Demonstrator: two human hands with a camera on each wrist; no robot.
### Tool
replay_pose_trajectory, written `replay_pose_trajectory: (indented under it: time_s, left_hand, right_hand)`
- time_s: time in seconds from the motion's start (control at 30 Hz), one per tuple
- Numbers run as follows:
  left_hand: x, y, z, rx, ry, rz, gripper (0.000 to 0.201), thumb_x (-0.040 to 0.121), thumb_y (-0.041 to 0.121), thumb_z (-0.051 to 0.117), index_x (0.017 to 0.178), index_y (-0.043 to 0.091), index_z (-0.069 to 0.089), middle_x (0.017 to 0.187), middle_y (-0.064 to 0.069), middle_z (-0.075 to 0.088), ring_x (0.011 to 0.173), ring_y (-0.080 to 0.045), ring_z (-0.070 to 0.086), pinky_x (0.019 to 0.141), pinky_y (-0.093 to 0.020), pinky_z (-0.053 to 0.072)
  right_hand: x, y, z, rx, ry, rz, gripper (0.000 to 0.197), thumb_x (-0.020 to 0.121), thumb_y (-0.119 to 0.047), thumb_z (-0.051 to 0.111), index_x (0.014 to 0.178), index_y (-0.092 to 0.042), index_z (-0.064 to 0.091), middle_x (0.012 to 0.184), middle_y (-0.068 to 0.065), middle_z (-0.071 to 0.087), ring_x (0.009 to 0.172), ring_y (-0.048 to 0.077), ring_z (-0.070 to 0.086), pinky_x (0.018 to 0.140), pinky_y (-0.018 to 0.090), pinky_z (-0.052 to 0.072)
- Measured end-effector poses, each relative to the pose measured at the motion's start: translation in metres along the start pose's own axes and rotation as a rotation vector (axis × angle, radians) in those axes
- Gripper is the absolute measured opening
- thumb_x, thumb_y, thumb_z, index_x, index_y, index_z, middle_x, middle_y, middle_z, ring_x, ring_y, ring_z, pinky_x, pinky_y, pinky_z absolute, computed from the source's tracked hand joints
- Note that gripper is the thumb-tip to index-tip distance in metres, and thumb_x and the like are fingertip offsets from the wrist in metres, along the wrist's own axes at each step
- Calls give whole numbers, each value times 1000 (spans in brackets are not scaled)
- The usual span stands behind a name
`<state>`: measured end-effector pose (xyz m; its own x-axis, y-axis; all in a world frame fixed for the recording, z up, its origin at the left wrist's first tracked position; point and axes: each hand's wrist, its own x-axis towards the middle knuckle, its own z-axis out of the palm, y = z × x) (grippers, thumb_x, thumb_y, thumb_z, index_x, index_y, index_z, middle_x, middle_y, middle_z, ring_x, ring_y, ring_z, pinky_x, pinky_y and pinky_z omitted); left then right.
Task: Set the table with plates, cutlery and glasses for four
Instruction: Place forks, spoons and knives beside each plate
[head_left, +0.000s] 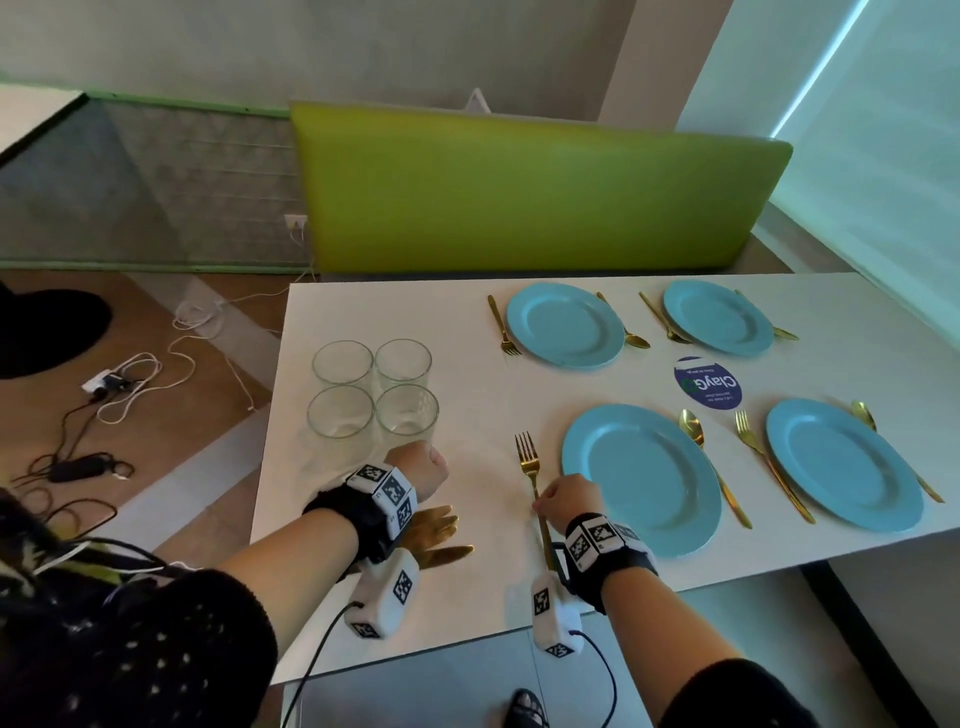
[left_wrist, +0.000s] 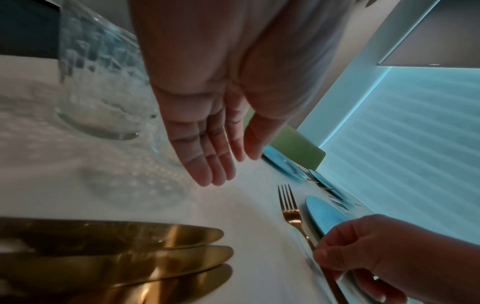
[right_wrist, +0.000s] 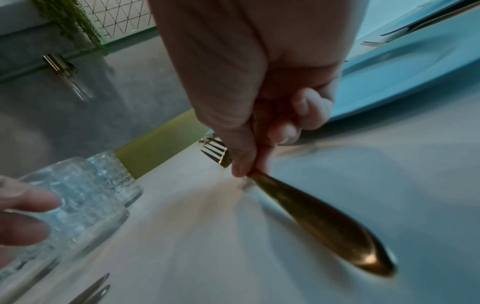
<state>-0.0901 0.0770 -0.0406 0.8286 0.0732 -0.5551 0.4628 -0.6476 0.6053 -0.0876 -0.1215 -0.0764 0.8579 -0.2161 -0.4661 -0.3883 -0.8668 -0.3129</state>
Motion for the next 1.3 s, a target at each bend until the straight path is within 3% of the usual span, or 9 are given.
replay_pose_trajectory:
  time_s: [0.13, 0.33, 0.5, 0.6, 0.73, 0.93, 1.1, 1.17, 1.3]
  left_hand:
    - [-1, -6, -7, 70, -17, -18, 36, 90, 7, 48, 60, 26, 43, 65, 8, 45, 84, -21, 52, 91, -32, 49]
    - [0, -12, -9, 91, -31, -7, 35, 90, 8, 49, 61, 27, 43, 67, 8, 47, 86, -19, 52, 94, -33, 49]
    - [2, -14, -7, 92, -54, -21, 14, 90, 16, 48, 79, 16, 56, 105, -14, 65, 92, -26, 59, 86, -33, 50]
    - [1, -15, -8, 150, -40, -35, 29, 92, 21, 48, 113, 3, 58, 117, -16, 63, 110, -31, 61, 92, -34, 49]
    - [3, -18, -10, 268, -70, -28, 27, 93, 20, 52, 112, 3, 60, 115, -14, 63, 109, -27, 59, 87, -28, 45]
    - [1, -29, -11, 522, -40, -28, 39, 92, 24, 55, 126, 6, 54, 130, -10, 57, 120, -25, 54, 97, -28, 43]
    - [-7, -50, -12, 673, -89, -159, 74, 71, 32, 78, 131, 7, 42, 134, -12, 47, 123, -32, 50, 100, -42, 45]
    - [-12, -59, -9, 818, -64, -178, 70, 79, 25, 71, 136, 7, 34, 140, -14, 36, 131, -32, 39, 107, -45, 38]
    - [-20, -72, -3, 877, 24, -66, 44, 95, 16, 48, 135, 6, 33, 140, -13, 36, 130, -27, 40, 107, -32, 34]
  right_hand:
    - [4, -1, 5, -56, 42, 20, 26, 87, -22, 59, 104, -6, 70, 107, 11, 70, 100, 27, 66, 87, 34, 55]
    - [10, 0, 2, -7, 129, 118, 28, 80, -26, 66, 100, -7, 65, 102, 13, 68, 94, 30, 66, 74, 31, 53]
    - [14, 4, -4, -11, 151, 155, 33, 78, -31, 70, 98, -6, 63, 100, 13, 68, 92, 30, 66, 71, 30, 52]
    - [16, 8, -5, -14, 167, 161, 35, 77, -33, 71, 98, -7, 62, 100, 13, 67, 92, 31, 66, 72, 31, 52]
    - [17, 11, -7, -31, 172, 157, 38, 76, -34, 73, 98, -6, 61, 99, 13, 67, 91, 31, 65, 70, 32, 52]
    - [13, 16, -10, -21, 177, 163, 44, 76, -37, 73, 104, -6, 58, 102, 13, 66, 95, 31, 64, 73, 33, 52]
    - [8, 16, -14, 11, 207, 107, 49, 80, -47, 67, 108, -8, 58, 108, 12, 65, 99, 30, 63, 79, 36, 54]
    - [4, 12, -14, 31, 226, 75, 48, 83, -49, 62, 110, -9, 59, 110, 10, 64, 101, 29, 62, 79, 35, 51]
    - [-11, 1, -11, 38, 218, -12, 41, 86, -43, 61, 107, -7, 61, 113, 11, 63, 105, 28, 60, 82, 33, 48]
